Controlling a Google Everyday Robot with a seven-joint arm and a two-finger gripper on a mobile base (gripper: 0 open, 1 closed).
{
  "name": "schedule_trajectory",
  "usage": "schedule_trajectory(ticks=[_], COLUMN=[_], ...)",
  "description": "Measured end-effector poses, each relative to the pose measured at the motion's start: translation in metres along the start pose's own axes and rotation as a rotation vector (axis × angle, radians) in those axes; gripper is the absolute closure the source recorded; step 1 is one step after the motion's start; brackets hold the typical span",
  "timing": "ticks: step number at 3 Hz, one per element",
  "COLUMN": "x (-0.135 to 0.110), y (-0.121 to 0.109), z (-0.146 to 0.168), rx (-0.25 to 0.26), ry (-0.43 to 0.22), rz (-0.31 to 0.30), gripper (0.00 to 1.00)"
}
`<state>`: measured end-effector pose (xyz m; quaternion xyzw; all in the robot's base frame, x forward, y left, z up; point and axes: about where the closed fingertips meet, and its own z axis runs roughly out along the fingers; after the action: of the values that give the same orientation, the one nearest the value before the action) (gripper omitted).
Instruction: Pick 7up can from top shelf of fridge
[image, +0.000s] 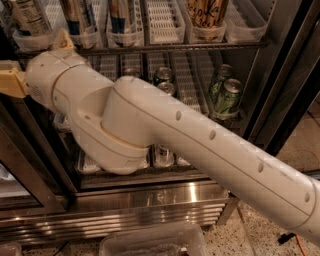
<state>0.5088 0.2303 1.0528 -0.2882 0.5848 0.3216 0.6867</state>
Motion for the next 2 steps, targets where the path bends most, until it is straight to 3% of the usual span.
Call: schedule_trajectory(ticks=[1, 2], x=[0.0, 0.005], y=[0.011, -0.011], z=[0.009, 0.007], rx=[0.074, 0.161], ry=[-0.008, 0.007], rz=[0.051, 0.072], gripper=[0.0, 0.0])
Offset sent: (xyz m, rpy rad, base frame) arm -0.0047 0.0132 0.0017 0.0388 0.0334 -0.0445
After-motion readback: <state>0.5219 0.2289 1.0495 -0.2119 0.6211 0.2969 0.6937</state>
